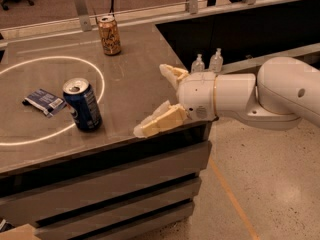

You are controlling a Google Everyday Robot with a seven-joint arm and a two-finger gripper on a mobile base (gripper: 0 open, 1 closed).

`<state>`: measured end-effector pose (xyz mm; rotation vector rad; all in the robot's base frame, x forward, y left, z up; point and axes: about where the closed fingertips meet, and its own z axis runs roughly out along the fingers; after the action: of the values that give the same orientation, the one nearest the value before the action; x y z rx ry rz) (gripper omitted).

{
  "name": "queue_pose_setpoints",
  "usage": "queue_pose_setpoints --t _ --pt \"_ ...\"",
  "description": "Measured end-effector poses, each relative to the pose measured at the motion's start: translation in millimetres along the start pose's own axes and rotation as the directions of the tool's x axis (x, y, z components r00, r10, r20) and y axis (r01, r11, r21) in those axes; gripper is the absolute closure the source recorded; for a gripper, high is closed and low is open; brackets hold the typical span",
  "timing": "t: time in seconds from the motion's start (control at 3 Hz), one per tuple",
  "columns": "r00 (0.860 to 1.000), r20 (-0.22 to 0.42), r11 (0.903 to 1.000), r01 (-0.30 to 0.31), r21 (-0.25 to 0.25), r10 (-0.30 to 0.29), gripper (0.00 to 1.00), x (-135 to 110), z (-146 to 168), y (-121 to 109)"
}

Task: Move pepsi can near orange can

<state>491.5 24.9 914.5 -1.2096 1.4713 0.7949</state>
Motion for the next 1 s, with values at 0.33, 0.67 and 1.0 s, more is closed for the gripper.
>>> queue_pose_setpoints --t 0.33,0.67,1.0 --pt "0.999 0.042 0.9991 -0.004 -0.042 0.006 0.0 1.2 32.0 5.8" --pt "0.997 0.077 0.9958 -0.002 -0.092 0.009 0.0 0.7 73.4 10.9" --pt "0.997 0.078 0.9937 0.003 -0.112 0.006 0.0 0.5 101.9 11.0"
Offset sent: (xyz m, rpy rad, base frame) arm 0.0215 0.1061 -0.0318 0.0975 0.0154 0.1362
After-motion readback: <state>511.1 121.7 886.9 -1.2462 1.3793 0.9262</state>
